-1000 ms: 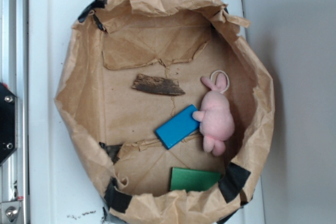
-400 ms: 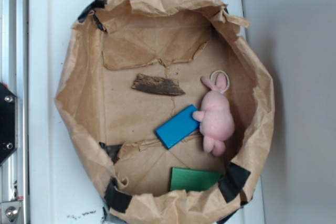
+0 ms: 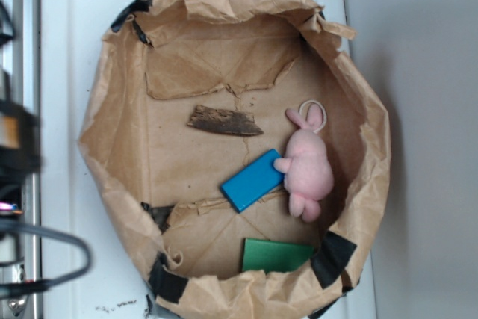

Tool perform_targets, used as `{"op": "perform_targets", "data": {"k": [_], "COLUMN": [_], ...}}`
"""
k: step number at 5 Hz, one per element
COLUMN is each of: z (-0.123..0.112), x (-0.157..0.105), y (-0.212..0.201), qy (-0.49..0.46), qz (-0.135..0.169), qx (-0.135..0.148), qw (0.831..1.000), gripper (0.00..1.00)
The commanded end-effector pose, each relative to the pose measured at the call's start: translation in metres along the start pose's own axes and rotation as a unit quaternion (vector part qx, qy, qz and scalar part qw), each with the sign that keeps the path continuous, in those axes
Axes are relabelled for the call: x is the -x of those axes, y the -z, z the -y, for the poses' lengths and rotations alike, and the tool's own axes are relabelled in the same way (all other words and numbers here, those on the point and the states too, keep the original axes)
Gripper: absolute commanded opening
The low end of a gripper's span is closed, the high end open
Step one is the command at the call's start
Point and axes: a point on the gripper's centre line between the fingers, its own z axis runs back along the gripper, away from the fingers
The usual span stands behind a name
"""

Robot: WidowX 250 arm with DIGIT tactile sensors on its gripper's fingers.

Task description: Grab the wood chip.

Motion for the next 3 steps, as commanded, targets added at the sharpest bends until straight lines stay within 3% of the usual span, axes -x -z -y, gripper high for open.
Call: {"op": "perform_targets", "data": {"k": [1,3], "z": [0.013,0.004], "x": [-0.05,-0.093], "y": [0.009,0.024], "qy": [0.05,0.185], "qz": [0.014,0.017], "qx": [0.01,0.097], "qw": [0.999,0.978], "gripper": [1.0,1.0]}}
